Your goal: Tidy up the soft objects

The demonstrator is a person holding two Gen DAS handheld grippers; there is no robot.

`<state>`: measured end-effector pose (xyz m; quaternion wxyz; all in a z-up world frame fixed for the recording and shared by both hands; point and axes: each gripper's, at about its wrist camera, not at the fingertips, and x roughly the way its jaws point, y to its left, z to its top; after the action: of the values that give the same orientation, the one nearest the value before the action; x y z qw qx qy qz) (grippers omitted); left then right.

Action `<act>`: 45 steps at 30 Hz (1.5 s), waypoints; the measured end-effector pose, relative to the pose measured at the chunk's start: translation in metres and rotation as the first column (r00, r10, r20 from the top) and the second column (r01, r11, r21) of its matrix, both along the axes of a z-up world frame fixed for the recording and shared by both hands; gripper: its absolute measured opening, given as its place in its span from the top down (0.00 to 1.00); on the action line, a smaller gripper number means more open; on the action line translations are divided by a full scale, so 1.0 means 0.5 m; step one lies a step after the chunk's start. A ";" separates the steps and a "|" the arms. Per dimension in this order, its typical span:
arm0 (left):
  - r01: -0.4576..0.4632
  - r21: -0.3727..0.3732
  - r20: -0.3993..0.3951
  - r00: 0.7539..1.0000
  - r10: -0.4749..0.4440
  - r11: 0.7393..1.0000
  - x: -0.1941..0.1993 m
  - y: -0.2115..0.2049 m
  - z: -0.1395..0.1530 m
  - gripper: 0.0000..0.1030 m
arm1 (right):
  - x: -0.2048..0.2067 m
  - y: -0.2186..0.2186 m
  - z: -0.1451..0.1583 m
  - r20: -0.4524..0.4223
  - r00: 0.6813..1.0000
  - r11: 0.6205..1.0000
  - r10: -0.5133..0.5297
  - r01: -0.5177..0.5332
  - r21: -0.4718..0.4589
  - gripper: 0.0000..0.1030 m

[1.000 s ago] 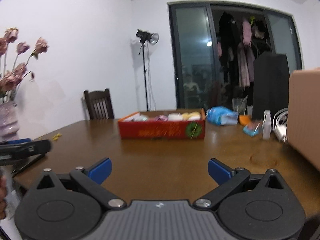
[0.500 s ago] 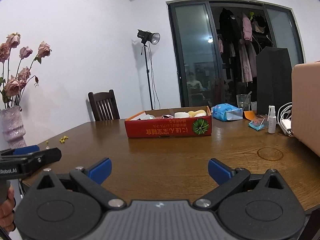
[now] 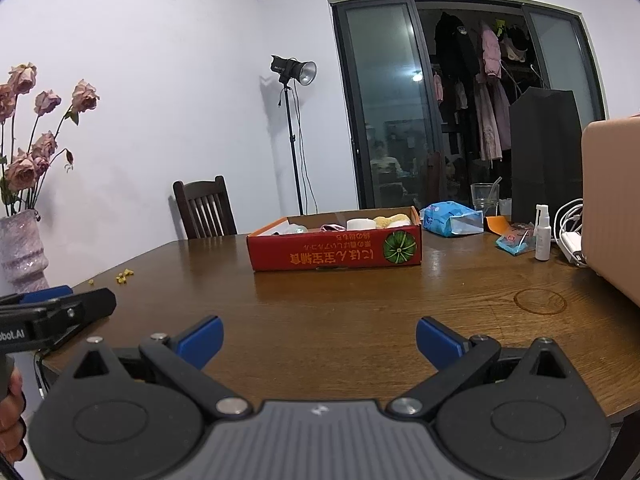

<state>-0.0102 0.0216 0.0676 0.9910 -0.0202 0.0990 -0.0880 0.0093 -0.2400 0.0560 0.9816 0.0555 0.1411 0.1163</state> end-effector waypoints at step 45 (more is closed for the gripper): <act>0.002 -0.020 -0.016 1.000 -0.002 1.000 0.001 0.006 0.003 0.00 | 0.004 -0.008 -0.005 -0.025 1.000 1.000 -0.002 0.002 0.010 0.00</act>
<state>-0.0096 0.0247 0.0691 0.9898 -0.0309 0.1061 -0.0897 0.0113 -0.2438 0.0536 0.9795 0.0619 0.1527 0.1154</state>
